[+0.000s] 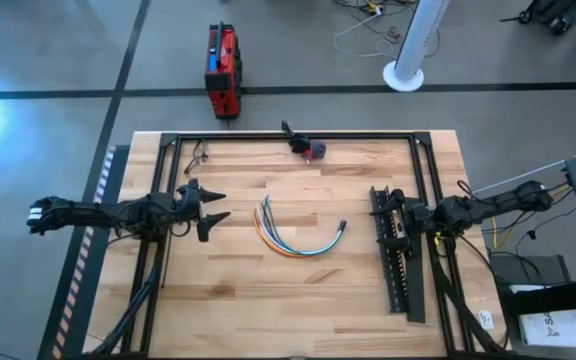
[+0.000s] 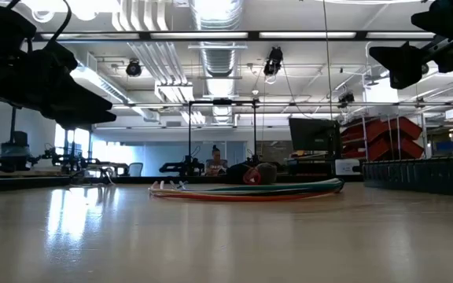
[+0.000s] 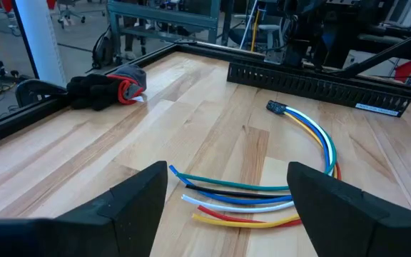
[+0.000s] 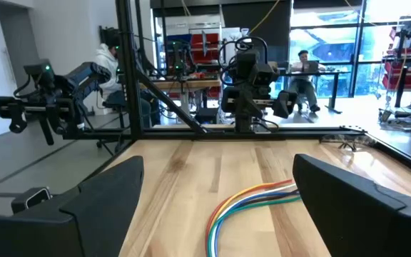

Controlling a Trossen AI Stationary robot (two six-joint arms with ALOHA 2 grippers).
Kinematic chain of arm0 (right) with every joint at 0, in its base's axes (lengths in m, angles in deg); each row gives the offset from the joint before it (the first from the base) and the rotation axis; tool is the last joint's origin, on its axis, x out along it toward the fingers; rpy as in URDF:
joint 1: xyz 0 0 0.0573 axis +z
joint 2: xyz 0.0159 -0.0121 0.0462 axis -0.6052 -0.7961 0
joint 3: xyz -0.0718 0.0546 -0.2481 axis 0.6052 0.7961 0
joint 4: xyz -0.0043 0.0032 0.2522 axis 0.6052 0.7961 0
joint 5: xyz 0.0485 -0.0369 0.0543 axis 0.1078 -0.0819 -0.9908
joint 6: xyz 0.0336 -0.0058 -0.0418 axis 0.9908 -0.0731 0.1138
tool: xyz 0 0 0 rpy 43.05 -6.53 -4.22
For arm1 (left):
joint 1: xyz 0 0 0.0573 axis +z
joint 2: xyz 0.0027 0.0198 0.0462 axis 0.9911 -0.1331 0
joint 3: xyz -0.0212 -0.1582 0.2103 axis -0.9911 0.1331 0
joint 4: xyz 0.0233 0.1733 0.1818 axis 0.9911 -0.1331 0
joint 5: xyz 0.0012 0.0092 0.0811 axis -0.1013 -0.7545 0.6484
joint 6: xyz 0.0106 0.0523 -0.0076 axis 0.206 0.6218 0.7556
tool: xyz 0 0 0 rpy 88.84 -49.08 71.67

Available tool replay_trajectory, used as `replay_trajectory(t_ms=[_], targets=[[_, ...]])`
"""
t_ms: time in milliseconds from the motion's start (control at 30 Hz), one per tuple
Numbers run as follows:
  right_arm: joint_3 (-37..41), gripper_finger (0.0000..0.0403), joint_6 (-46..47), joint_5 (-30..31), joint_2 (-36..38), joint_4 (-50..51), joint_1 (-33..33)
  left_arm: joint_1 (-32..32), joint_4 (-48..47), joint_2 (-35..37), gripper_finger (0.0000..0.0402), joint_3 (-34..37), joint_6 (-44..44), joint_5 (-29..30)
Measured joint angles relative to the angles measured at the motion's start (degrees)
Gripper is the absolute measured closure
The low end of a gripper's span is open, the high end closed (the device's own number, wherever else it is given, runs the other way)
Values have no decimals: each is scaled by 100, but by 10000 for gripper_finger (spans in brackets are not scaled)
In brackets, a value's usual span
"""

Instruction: Ziptie cables

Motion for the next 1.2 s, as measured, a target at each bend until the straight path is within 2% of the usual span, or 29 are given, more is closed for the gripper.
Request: replay_trajectory(t_ms=[400, 500, 733, 900, 1200], targets=[[1, 55, 2, -1, 2, -1, -1, 0, -2, -2, 127, 0, 2, 2], [2, 55, 261, -1, 0, -52, 0, 0, 0, 0, 127, 0, 0, 0], [2, 55, 433, 2, 1, -1191, -2, 0, -1, 0, 127, 0, 1, 0], [2, 55, 40, -1, -37, -1649, -2, 0, 0, 0, 127, 0, 1, 2], [2, 55, 899, -2, -537, -1649, -2, 0, -2, -2, 127, 0, 2, 2]])
